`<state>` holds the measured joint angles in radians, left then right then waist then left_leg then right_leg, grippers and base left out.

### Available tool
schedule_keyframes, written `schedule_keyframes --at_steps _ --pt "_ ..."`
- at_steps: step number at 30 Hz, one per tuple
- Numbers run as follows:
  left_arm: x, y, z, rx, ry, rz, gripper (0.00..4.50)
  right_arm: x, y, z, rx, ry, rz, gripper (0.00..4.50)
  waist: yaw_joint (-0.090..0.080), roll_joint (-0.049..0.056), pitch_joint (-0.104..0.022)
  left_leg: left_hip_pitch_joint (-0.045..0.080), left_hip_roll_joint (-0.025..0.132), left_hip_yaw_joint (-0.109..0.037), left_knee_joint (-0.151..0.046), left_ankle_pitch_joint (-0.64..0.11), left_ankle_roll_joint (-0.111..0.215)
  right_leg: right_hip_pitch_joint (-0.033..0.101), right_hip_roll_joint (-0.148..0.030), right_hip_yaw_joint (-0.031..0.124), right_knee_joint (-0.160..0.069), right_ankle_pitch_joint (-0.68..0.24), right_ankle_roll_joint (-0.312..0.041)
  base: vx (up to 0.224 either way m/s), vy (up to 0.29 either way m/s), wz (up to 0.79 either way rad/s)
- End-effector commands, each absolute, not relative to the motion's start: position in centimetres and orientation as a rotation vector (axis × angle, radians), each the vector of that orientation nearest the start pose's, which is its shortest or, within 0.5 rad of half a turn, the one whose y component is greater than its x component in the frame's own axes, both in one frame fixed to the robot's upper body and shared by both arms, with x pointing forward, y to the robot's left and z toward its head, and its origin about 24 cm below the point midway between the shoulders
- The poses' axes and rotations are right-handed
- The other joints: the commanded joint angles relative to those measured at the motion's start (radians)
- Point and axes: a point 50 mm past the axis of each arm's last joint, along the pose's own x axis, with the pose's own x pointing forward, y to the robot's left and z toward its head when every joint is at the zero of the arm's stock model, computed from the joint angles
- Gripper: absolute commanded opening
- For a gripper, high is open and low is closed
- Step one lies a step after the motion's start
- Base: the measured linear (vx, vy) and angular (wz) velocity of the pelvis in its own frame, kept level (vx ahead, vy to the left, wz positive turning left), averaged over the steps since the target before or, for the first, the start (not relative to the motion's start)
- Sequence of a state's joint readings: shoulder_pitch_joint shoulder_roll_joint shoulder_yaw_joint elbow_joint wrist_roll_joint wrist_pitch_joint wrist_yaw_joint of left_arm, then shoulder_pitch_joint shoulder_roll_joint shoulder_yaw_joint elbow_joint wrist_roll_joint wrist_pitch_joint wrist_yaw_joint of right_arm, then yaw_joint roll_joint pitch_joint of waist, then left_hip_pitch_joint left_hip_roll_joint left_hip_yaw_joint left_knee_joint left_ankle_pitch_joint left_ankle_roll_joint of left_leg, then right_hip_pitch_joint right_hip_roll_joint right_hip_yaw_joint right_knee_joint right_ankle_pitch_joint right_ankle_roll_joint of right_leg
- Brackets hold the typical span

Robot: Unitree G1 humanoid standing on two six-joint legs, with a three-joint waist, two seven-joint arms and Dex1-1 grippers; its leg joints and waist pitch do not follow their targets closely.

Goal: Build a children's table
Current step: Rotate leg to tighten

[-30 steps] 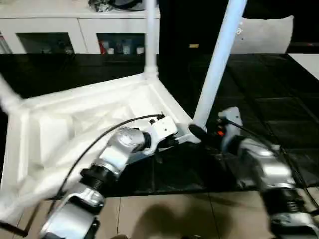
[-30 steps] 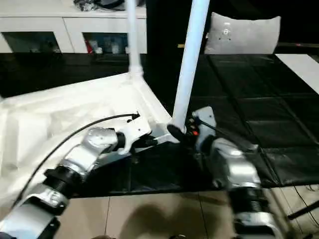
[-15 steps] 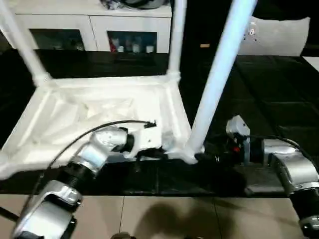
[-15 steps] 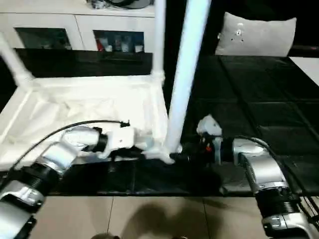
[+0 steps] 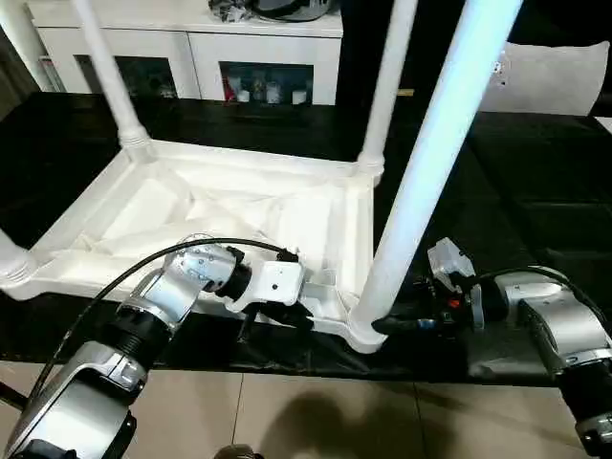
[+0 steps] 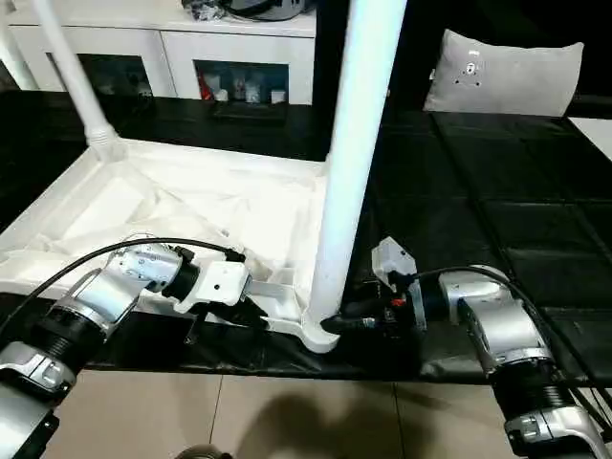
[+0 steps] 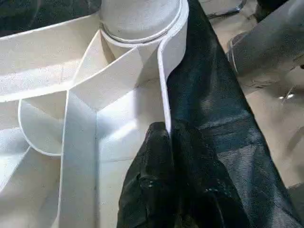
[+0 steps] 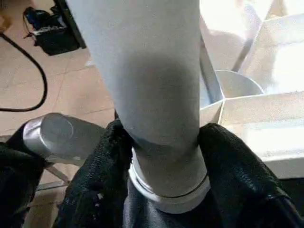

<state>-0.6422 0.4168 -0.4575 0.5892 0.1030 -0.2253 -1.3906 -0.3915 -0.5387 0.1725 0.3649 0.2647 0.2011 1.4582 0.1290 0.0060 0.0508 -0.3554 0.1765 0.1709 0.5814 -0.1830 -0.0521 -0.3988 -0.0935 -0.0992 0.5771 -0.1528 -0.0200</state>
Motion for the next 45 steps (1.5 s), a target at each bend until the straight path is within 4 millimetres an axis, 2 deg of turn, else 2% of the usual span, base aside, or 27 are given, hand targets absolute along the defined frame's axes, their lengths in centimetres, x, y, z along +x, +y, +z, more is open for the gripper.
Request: schedule_keyframes --at_steps 1,11,14,16,19,21,22,23,25,26,27,28,29,30,31,32,33,34,35,36,37,38,39,40,41,43,45 --pt "29.4 11.2 4.5 0.817 0.420 -1.779 0.00 27.4 -17.7 6.1 -0.101 0.407 1.541 1.99 -0.003 -0.006 -0.064 0.007 0.061 -0.012 -0.071 -0.262 0.041 0.049 -0.070 0.052 -0.068 -0.359 -0.183 0.000 0.000 0.00" --pt "28.8 9.9 4.7 0.550 0.404 -1.682 0.00 25.8 -17.1 5.4 -0.007 0.400 1.535 1.90 0.005 -0.006 -0.064 0.008 0.062 -0.010 -0.071 -0.243 0.049 0.050 -0.069 0.053 -0.065 -0.339 -0.192 0.000 0.000 0.00" --pt "28.7 7.9 4.7 0.420 0.393 -1.565 0.00 27.1 -15.6 4.3 0.042 0.396 1.299 1.90 -0.001 -0.007 -0.057 0.008 0.060 -0.011 -0.076 -0.273 0.035 0.049 -0.068 0.053 -0.072 -0.403 -0.176 0.000 0.000 0.00" --pt "28.7 7.2 4.9 0.388 0.387 -1.537 0.00 27.8 -15.0 4.0 0.041 0.388 1.207 1.90 -0.023 -0.009 -0.048 0.016 0.049 -0.019 -0.076 -0.344 0.004 0.041 -0.072 0.041 -0.097 -0.594 -0.112 0.000 0.000 0.00" --pt "28.8 5.7 4.9 0.381 0.387 -1.474 0.00 29.5 -13.4 3.5 0.085 0.376 0.994 1.89 -0.063 -0.008 -0.045 0.006 0.042 -0.031 -0.074 -0.398 -0.010 0.043 -0.072 0.025 -0.114 -0.699 -0.044 0.000 0.000 0.00" --pt "29.2 4.9 4.9 0.403 0.389 -1.406 0.00 30.3 -12.3 3.3 0.128 0.374 0.892 1.89 -0.090 -0.007 -0.044 0.012 0.037 -0.036 -0.067 -0.439 -0.012 0.035 -0.069 0.013 -0.126 -0.735 -0.023 0.000 0.000 0.00" --pt "29.6 4.4 4.9 0.425 0.388 -1.366 0.00 30.8 -11.8 3.1 0.132 0.377 0.826 1.88 -0.104 0.003 -0.041 0.018 0.036 -0.040 -0.065 -0.470 -0.016 0.032 -0.068 0.000 -0.138 -0.751 -0.011 0.000 0.000 0.00" --pt "29.7 4.2 4.9 0.435 0.387 -1.349 0.00 31.1 -11.6 3.0 0.134 0.381 0.784 1.88 -0.111 0.004 -0.042 0.020 0.036 -0.042 -0.063 -0.483 -0.015 0.033 -0.069 -0.006 -0.143 -0.754 -0.004 0.000 0.000 0.00" --pt "30.1 3.5 4.9 0.452 0.384 -1.293 0.00 31.8 -11.1 2.5 0.153 0.402 0.667 1.88 -0.140 0.022 -0.039 0.024 0.053 -0.061 -0.078 -0.611 -0.024 0.050 -0.059 -0.041 -0.148 -0.664 -0.005 0.000 0.000 0.00" --pt "30.4 3.1 5.0 0.455 0.382 -1.253 0.00 32.3 -10.8 2.4 0.172 0.408 0.587 1.88 -0.143 0.031 -0.035 0.028 0.061 -0.067 -0.087 -0.664 -0.027 0.055 -0.056 -0.049 -0.145 -0.640 -0.005 0.000 0.000 0.00" --pt "30.6 2.8 5.1 0.459 0.377 -1.228 0.00 32.4 -10.5 2.3 0.204 0.401 0.577 1.88 -0.149 0.044 -0.031 0.006 0.090 -0.079 -0.126 -0.771 -0.044 0.087 -0.048 -0.041 -0.089 -0.515 -0.026 -0.075 0.015 -0.04" --pt "30.8 2.6 5.2 0.466 0.372 -1.208 0.00 32.4 -10.2 2.3 0.210 0.392 0.581 2.23 -0.130 0.048 -0.023 -0.026 0.125 -0.074 -0.193 -0.891 -0.059 0.116 -0.030 -0.013 0.032 -0.361 -0.054 -0.081 -0.015 0.07" --pt "31.0 2.6 5.2 0.476 0.371 -1.194 0.00 32.4 -10.1 2.4 0.203 0.379 0.577 2.23 -0.107 0.051 -0.024 -0.027 0.126 -0.054 -0.209 -0.918 -0.065 0.111 -0.023 -0.001 0.073 -0.277 -0.070 -0.081 -0.015 0.07" --pt "31.0 2.6 5.2 0.480 0.371 -1.189 0.00 32.4 -10.1 2.4 0.201 0.373 0.578 2.44 -0.104 0.009 -0.018 0.018 0.089 -0.027 -0.178 -0.862 -0.050 0.059 -0.022 0.039 0.025 -0.409 -0.061 -0.017 -0.081 0.15" --pt "31.2 3.0 5.2 0.499 0.372 -1.172 0.00 32.2 -10.4 2.6 0.183 0.357 0.587 2.59 -0.101 -0.042 -0.008 0.137 -0.029 0.004 0.062 -0.530 -0.042 -0.090 -0.072 0.000 -0.210 -1.040 0.053 0.060 -0.078 0.03" --pt "31.2 3.0 5.2 0.500 0.373 -1.172 0.00 32.2 -10.4 2.6 0.181 0.356 0.587 2.62 -0.104 -0.039 -0.021 0.131 -0.041 -0.003 0.114 -0.370 -0.015 -0.092 -0.109 0.024 -0.210 -1.144 0.059 0.060 -0.078 0.03" --pt "31.4 3.5 5.0 0.517 0.379 -1.163 0.00 32.1 -10.9 2.7 0.158 0.340 0.597 2.68 -0.091 -0.025 -0.031 -0.011 -0.005 -0.045 0.039 -0.197 0.024 0.079 -0.168 0.058 -0.146 -1.042 0.053 0.153 0.015 -0.29" --pt "31.5 4.0 4.9 0.535 0.382 -1.163 0.00 32.0 -11.6 2.7 0.145 0.333 0.604 2.78 -0.074 -0.011 -0.033 -0.006 0.027 -0.056 -0.038 -0.230 0.019 0.066 -0.109 0.024 -0.123 -0.842 0.036 0.100 0.019 -0.25" --pt "31.6 4.4 4.8 0.551 0.385 -1.163 0.00 32.0 -12.1 2.7 0.135 0.327 0.610 2.92 -0.076 0.000 -0.046 -0.001 0.033 -0.060 -0.047 -0.231 0.016 0.064 -0.086 0.020 -0.108 -0.715 0.015 0.100 0.019 -0.25" --pt "31.6 4.9 4.6 0.570 0.387 -1.169 0.00 31.9 -12.9 2.8 0.123 0.319 0.614 3.02 -0.068 0.012 -0.054 0.024 0.047 -0.053 -0.055 -0.235 0.019 0.049 -0.074 0.026 -0.095 -0.494 -0.059 0.000 0.000 0.00" --pt "31.7 5.1 4.6 0.579 0.388 -1.170 0.00 31.9 -13.1 2.8 0.118 0.316 0.614 3.07 -0.067 0.015 -0.054 0.029 0.050 -0.043 -0.063 -0.238 0.027 0.049 -0.069 0.031 -0.085 -0.363 -0.137 0.021 -0.003 0.18" --pt "31.7 5.5 4.5 0.587 0.393 -1.172 0.00 31.9 -13.6 2.9 0.110 0.310 0.618 3.07 -0.071 0.009 -0.051 0.021 0.048 -0.040 -0.066 -0.245 0.032 0.053 -0.066 0.031 -0.082 -0.347 -0.153 0.021 -0.003 0.18" --pt "31.8 6.1 4.4 0.600 0.402 -1.178 0.00 31.9 -14.6 3.2 0.095 0.296 0.632 3.21 -0.071 0.003 -0.045 0.018 0.043 -0.036 -0.069 -0.309 0.036 0.053 -0.060 0.026 -0.088 -0.451 -0.137 0.000 0.000 0.00" --pt "31.9 6.5 4.3 0.608 0.406 -1.184 0.00 31.9 -15.2 3.5 0.086 0.288 0.644 3.35 -0.072 0.004 -0.044 0.028 0.037 -0.031 -0.064 -0.350 0.038 0.045 -0.068 0.026 -0.103 -0.550 -0.115 0.000 0.000 0.00" --pt "31.9 7.1 4.3 0.619 0.416 -1.192 0.00 31.8 -16.1 3.9 0.068 0.276 0.671 3.45 -0.071 0.006 -0.046 0.028 0.039 -0.031 -0.064 -0.344 0.039 0.044 -0.071 0.029 -0.105 -0.557 -0.113 0.000 0.000 0.00" --pt "31.9 8.0 4.2 0.642 0.431 -1.212 0.00 31.6 -17.3 4.5 0.033 0.263 0.723 3.49 -0.065 0.003 -0.052 0.013 0.047 -0.031 -0.068 -0.272 0.051 0.053 -0.071 0.036 -0.091 -0.444 -0.133 0.000 0.000 0.00" --pt "31.9 8.7 4.1 0.670 0.442 -1.244 0.00 31.4 -18.1 5.0 -0.013 0.258 0.781 3.62 -0.060 0.001 -0.055 0.011 0.048 -0.029 -0.065 -0.235 0.064 0.054 -0.071 0.039 -0.080 -0.379 -0.161 0.000 0.000 0.00"
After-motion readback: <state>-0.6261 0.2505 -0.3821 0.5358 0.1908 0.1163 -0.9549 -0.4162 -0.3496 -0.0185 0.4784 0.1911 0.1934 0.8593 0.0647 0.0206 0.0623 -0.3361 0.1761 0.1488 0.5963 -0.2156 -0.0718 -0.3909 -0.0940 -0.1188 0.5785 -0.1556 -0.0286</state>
